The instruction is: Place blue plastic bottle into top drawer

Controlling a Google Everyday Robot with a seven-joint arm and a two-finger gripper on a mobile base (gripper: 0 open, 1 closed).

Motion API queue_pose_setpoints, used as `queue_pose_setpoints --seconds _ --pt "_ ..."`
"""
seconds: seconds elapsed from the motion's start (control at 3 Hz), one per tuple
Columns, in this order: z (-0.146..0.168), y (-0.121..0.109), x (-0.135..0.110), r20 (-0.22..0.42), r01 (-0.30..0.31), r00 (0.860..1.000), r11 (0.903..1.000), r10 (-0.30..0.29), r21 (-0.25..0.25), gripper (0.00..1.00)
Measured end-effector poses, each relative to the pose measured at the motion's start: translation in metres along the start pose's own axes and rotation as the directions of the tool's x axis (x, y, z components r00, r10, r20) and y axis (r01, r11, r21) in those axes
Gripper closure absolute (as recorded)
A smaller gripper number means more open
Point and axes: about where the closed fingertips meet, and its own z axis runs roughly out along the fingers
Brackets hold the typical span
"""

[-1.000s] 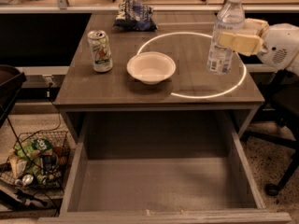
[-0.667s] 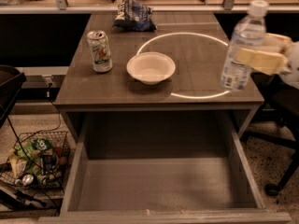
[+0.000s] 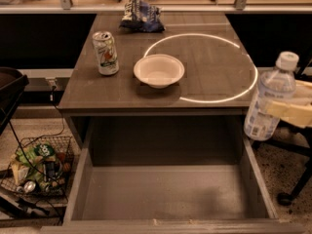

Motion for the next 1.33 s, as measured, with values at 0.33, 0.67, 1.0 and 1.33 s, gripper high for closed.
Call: queue_pose_setpoints --seconds 0.33,0.67,1.0,1.33 --pt "0.001 0.027 0.033 -0.047 -0.041 0.998 0.9909 0.035 -0.128 1.0" --pt "0.004 0.029 0.037 -0.049 -0.041 0.998 0.9903 0.035 -0.133 1.0" --pt "0.032 0.045 0.069 -0.066 -0.043 0.997 0.9836 0.032 -0.175 1.0" --pt "0.069 0.074 0.116 -0.078 -0.079 0.995 0.9683 0.062 -0.237 1.0"
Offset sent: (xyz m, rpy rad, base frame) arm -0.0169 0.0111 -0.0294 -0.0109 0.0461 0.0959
